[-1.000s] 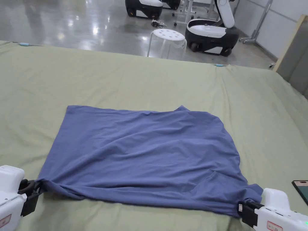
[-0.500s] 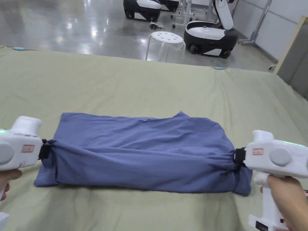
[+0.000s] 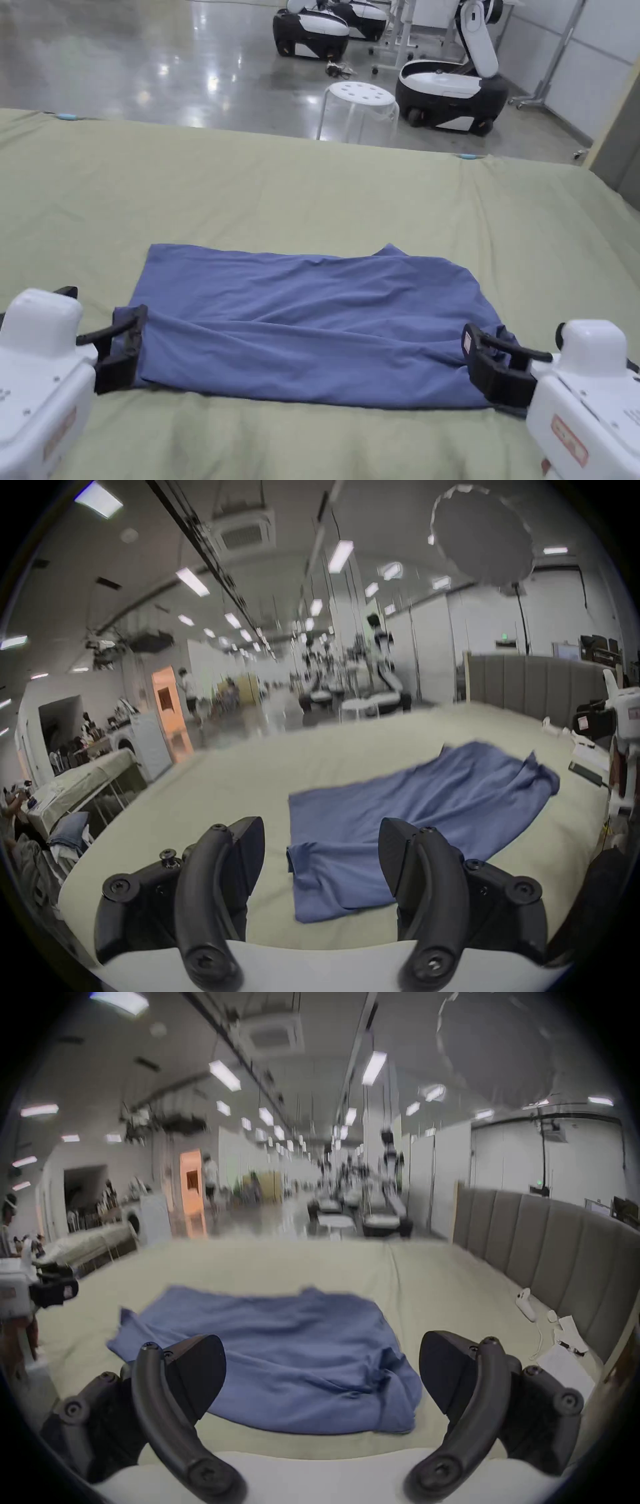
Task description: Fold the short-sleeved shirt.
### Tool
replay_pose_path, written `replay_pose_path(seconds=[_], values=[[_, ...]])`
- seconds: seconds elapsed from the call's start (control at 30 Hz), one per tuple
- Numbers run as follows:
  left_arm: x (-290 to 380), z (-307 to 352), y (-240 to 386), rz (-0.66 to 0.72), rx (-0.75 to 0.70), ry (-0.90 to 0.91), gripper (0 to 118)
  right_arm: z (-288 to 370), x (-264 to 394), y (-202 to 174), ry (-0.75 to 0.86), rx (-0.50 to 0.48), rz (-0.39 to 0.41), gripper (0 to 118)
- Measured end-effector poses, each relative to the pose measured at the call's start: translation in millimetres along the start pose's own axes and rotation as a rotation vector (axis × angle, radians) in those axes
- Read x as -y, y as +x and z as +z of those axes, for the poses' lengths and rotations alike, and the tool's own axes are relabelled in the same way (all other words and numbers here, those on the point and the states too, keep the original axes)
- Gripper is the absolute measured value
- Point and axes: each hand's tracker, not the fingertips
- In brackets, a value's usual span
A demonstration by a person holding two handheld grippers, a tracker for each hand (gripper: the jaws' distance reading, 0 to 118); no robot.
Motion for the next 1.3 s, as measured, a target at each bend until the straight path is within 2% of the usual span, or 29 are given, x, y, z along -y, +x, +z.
replay_pose_path(seconds=[0.03,0.07,0.1,0.13,0.17,0.2,0.23,0.27,0.3,0.4,0.47,0.5,0.53,0.57,0.6,0.7,0.77,0.9,0.93,1.0,1.03,1.07,1.1,1.13,1.17,1.23,1.3], values=[[4,15,7,-0.004,-0.028,0.022,68,15,3,-7,0.026,-0.024,-0.019,112],[7,29,13,-0.014,-0.064,0.029,67,24,6,-13,0.04,-0.032,-0.032,105],[11,39,16,-0.012,-0.075,0.025,63,34,9,-19,0.035,-0.022,-0.033,85],[14,48,16,0.007,-0.066,0.02,44,42,11,-24,0.041,-0.015,-0.039,28],[17,53,14,0.042,-0.058,0.011,16,47,13,-29,0.042,0.003,-0.035,0],[19,55,10,0.074,-0.046,-0.009,7,46,16,-31,0.035,0.017,-0.029,0],[22,57,6,0.099,-0.05,-0.034,7,50,16,-30,0.033,0.006,-0.036,0],[25,56,-2,0.106,-0.048,-0.058,7,51,17,-28,-0.007,-0.041,-0.086,0],[26,52,-8,0.108,-0.056,-0.104,7,53,19,-27,-0.02,-0.047,-0.124,0],[42,27,-33,0.095,-0.096,-0.262,7,55,24,-21,-0.015,-0.014,-0.09,0],[56,4,-46,0.1,-0.085,-0.347,8,53,25,-14,-0.034,-0.007,-0.102,0],[60,-8,-50,0.099,-0.077,-0.37,17,52,28,-11,-0.045,-0.007,-0.114,0],[63,-23,-55,0.105,-0.046,-0.414,53,50,31,-9,-0.063,0.009,-0.113,0],[66,-36,-51,0.104,-0.028,-0.45,72,48,34,-7,-0.077,0.027,-0.108,0],[70,-54,-52,0.093,-0.002,-0.505,74,45,33,-1,-0.086,0.031,-0.11,0],[77,-93,-42,0.01,-0.037,-0.497,74,36,41,10,-0.137,0.061,-0.114,0],[81,-121,-41,0.003,-0.049,-0.538,74,31,42,17,-0.181,0.091,-0.099,0],[92,-161,-39,-0.009,0.012,-0.651,71,13,51,41,-0.249,0.136,-0.085,0],[96,-167,-36,-0.021,0.029,-0.662,64,5,53,48,-0.274,0.154,-0.079,0],[84,-156,-23,-0.009,0.117,-0.637,23,-15,55,66,-0.345,0.175,-0.105,1],[79,-151,-17,-0.067,0.048,-0.6,15,-27,57,75,-0.389,0.208,-0.119,17],[73,-146,-14,-0.083,0.064,-0.57,15,-39,60,84,-0.428,0.239,-0.123,40],[65,-139,-13,-0.063,0.072,-0.565,15,-51,64,92,-0.476,0.236,-0.135,71],[60,-133,-12,-0.044,0.075,-0.557,15,-65,70,102,-0.515,0.222,-0.149,109],[56,-130,-9,-0.046,0.075,-0.55,15,-77,76,109,-0.538,0.215,-0.156,118],[52,-128,-13,-0.078,0.055,-0.517,15,-97,83,114,-0.531,0.221,-0.138,112],[49,-127,-16,-0.059,0.061,-0.512,15,-117,91,113,-0.593,0.216,-0.113,111]])
